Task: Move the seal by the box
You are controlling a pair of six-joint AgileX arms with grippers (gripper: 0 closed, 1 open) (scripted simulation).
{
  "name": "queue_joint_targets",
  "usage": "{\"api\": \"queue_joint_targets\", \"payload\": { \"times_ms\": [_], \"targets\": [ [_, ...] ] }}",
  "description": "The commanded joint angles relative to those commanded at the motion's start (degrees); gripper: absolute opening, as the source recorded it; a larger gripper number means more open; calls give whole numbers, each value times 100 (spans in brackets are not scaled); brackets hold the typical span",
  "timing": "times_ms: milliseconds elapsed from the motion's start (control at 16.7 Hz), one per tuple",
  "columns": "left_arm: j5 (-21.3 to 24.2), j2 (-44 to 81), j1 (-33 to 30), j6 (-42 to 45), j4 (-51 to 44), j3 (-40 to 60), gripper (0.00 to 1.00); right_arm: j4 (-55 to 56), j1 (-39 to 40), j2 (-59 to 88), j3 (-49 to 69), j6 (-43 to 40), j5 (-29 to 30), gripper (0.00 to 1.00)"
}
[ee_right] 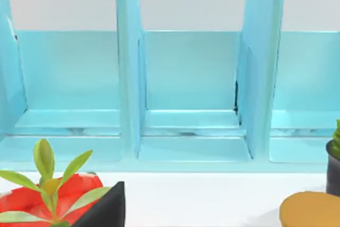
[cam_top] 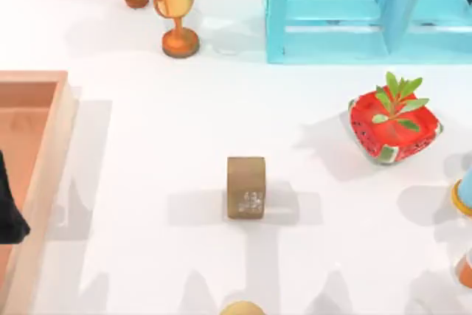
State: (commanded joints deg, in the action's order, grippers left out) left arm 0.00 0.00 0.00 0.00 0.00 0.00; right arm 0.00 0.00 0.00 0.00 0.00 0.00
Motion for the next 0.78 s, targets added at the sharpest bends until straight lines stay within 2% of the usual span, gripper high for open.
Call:
{"api": "queue_joint_targets", "payload": {
  "times_ms": [180, 360, 540, 780],
  "targets": [
    [0, 56, -19, -18, -35, 50, 100, 0, 0, 0, 0, 0, 0, 100],
    [-3, 569, -192, -186, -355, 509, 100, 0, 0, 0, 0, 0, 0, 100],
    [-6, 1540, -522, -506, -965, 1378, 100, 0, 0, 0, 0, 0, 0, 100],
    [-9, 3375, -1149, -1119, -2126, 3029, 100, 0, 0, 0, 0, 0, 0, 100]
  ]
}}
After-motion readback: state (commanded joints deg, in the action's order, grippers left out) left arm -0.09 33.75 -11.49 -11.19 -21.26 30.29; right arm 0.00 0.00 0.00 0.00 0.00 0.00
